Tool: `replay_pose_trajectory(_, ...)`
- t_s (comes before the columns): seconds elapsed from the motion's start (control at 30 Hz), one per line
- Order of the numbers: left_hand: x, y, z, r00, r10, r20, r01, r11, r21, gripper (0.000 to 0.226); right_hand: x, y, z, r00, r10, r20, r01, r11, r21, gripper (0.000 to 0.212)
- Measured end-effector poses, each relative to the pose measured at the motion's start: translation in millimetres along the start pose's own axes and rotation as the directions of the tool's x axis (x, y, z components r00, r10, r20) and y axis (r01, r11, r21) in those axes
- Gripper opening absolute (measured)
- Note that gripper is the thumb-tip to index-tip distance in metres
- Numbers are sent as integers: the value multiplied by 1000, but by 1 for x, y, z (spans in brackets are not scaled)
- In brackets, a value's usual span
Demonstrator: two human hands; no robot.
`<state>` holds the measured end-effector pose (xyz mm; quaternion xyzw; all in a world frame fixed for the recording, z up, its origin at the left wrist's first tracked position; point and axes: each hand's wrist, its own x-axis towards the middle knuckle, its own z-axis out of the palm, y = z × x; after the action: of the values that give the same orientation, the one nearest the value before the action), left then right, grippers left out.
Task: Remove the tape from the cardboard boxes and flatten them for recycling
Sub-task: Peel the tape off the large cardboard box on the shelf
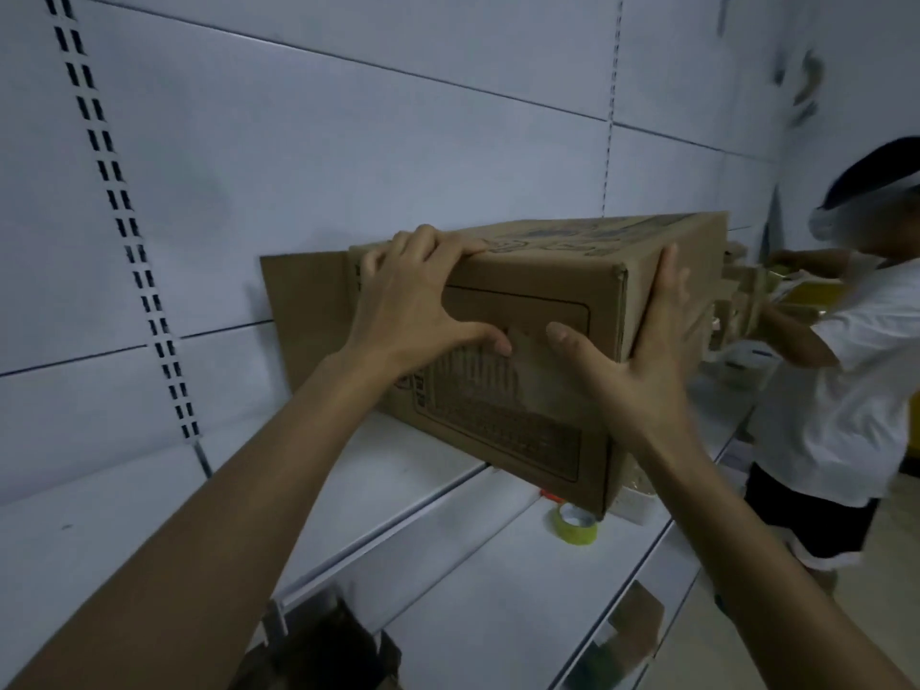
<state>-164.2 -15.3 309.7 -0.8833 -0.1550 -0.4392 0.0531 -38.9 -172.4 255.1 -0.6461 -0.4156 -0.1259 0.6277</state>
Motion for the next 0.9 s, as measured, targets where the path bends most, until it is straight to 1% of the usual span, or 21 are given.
replay_pose_trajectory(0.07,-2,0,-2,998,-60,-3,60,997,-42,95,-1,-6,1,1000,-9,9,9,1000,-9,129)
replay_pose_trajectory(0.1,-3,2,-3,997,-81,1,81,995,-61,95,-1,-7,1,1000,-20,17,20,1000,2,130)
replay_pose_trajectory(0.17,-1,13,-6,995,-102,11,102,992,-76,95,-1,-7,-5,1000,-23,20,22,998,50,122)
replay_pose_trajectory(0.3,2,47,-6,993,-112,23,113,993,-33,93,-3,2,-30,1000,-26,11,23,984,179,103)
replay_pose_trajectory(0.43,6,92,-8,988,-157,-3,157,987,-41,88,4,13,-70,997,-66,27,56,959,276,95)
replay_pose_trajectory(0.5,6,116,-12,984,-173,-37,173,985,-5,85,7,17,-90,993,-106,52,84,944,320,91)
replay_pose_trajectory(0.63,2,162,-21,981,-169,-94,175,983,54,76,13,25,-128,984,-148,96,92,896,435,92)
replay_pose_trajectory(0.77,7,202,-33,979,-155,-135,170,979,110,75,24,28,-160,967,-220,131,103,803,587,87)
replay_pose_trajectory(0.9,13,233,-49,968,-184,-168,208,968,138,75,34,18,-181,954,-265,140,105,734,671,81)
